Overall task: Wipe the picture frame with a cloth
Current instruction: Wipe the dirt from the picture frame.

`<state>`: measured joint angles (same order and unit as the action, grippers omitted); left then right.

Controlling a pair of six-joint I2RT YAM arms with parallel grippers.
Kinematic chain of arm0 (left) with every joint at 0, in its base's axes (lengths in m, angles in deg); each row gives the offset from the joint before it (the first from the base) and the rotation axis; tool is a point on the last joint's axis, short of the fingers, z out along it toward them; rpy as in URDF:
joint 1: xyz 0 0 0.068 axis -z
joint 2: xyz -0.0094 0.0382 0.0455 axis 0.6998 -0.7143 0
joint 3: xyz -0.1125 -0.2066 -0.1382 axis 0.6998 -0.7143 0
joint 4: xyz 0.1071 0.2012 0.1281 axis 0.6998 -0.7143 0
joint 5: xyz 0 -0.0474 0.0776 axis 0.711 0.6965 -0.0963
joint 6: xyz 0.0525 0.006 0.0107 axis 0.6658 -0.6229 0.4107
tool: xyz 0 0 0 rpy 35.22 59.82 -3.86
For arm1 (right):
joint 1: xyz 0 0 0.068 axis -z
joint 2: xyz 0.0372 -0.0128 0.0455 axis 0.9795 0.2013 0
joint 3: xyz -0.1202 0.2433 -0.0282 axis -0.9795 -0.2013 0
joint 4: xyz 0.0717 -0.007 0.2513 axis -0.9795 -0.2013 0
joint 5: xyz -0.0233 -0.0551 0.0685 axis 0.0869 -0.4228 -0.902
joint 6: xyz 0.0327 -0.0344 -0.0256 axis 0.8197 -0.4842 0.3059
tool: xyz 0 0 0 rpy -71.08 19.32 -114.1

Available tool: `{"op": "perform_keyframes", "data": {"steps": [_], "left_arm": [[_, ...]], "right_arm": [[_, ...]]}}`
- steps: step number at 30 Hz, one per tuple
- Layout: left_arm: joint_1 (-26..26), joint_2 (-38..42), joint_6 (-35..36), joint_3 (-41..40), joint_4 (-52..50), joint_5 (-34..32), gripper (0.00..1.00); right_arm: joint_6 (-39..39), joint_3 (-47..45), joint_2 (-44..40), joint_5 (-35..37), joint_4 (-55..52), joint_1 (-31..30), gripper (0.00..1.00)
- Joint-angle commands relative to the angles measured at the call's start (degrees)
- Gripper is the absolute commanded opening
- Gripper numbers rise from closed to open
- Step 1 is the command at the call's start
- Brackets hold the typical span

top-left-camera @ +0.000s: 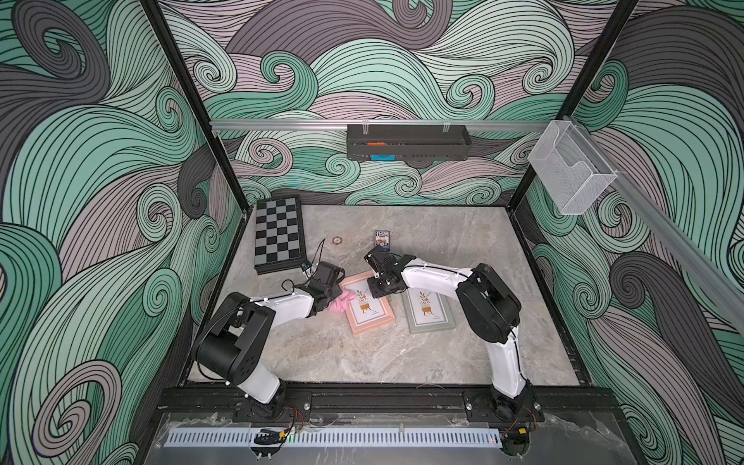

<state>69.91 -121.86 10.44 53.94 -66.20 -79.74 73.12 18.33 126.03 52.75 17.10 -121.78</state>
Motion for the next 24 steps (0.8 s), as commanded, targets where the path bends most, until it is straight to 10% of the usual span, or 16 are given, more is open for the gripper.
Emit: {"op": "perform_keyframes", "data": {"steps": [1,15,24], "left_arm": [[0.2,0.4,-0.2,0.8,3.7,4.6,0.00],[19.6,17.4,-13.0,-12.9,-8.4,7.5,0.00],[10.1,15.1,2.6,-0.3,-8.6,-9.1,0.00]], "right_arm": [[-0.1,-1.9,5.4,0.6,-4.8,-0.2,0.28],[0.0,0.1,6.2,0.9,-6.9,2.0,0.29],[-0.4,1.1,7.0,-1.4,-7.2,2.0,0.29]]}}
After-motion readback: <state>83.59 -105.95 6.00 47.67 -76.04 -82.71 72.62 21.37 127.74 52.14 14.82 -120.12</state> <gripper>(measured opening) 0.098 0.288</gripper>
